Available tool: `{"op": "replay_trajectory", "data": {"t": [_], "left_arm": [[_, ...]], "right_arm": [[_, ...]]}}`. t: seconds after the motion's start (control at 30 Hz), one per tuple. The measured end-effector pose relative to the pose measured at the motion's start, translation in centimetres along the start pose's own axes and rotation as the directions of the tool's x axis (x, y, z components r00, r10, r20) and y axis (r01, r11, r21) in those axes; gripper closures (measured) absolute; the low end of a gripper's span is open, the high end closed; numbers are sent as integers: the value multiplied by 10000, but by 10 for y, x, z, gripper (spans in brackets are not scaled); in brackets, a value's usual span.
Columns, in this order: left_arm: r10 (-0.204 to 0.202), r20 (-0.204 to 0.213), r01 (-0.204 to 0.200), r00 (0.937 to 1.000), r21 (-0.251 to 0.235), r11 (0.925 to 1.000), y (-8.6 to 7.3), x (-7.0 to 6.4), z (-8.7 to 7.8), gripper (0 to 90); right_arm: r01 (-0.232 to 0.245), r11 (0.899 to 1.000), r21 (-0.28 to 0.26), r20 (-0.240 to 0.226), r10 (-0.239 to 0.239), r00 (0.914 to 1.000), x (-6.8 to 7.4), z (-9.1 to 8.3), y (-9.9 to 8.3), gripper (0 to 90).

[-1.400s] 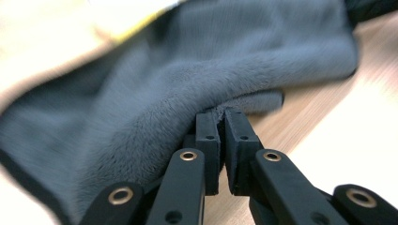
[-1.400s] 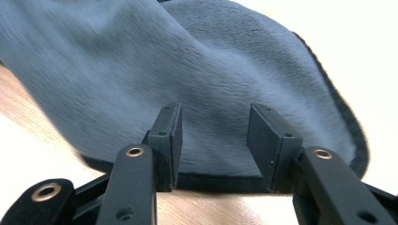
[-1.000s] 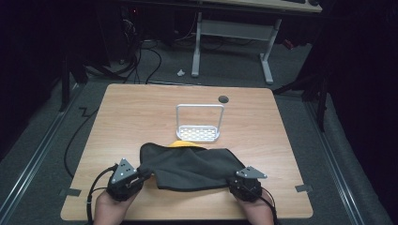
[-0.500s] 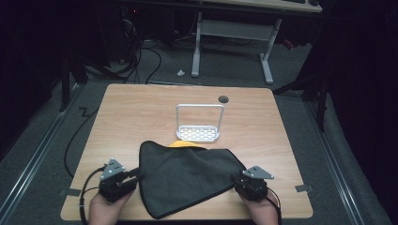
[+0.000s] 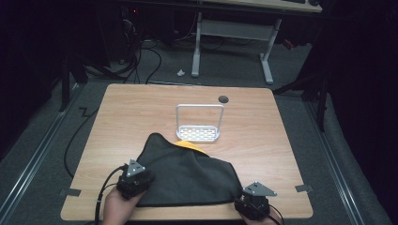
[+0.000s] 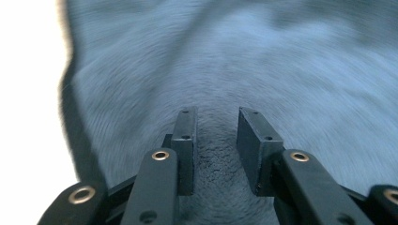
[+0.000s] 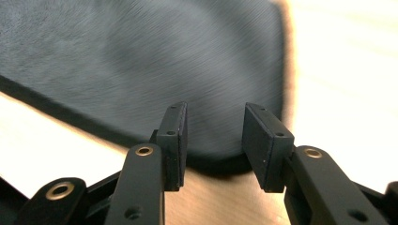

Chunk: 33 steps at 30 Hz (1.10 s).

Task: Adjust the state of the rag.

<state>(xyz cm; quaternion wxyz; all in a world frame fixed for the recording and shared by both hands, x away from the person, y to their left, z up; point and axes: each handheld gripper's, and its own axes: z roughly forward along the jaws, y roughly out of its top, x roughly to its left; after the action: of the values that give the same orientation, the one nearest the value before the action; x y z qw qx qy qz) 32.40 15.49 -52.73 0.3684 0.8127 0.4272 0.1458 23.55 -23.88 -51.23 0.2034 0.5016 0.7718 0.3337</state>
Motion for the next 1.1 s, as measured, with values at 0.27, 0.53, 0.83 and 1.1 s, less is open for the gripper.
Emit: {"op": "replay_trajectory", "data": {"t": [0.27, 0.53, 0.83, 1.1], "left_arm": [[-170, 807, 191, 9966, -253, 9995, -1, -14, -16, 632], [388, 1531, -431, 9875, 251, 9988, -6, -43, -6, 623], [294, 1323, -344, 9908, 355, 9988, -12, -21, -14, 659], [-364, 1224, 374, 9918, -62, 9993, -27, 1, -26, 663]], "right_arm": [[309, 9966, -764, -147, -321, 9994, 1, 35, 64, 624], [1082, 9884, -1066, -85, -1097, 9939, 25, 80, 113, 683], [851, 9962, -185, -508, -860, 9950, 30, 85, 88, 680], [1375, 9900, -314, -1059, -1401, 9845, 63, 71, 67, 668]]}}
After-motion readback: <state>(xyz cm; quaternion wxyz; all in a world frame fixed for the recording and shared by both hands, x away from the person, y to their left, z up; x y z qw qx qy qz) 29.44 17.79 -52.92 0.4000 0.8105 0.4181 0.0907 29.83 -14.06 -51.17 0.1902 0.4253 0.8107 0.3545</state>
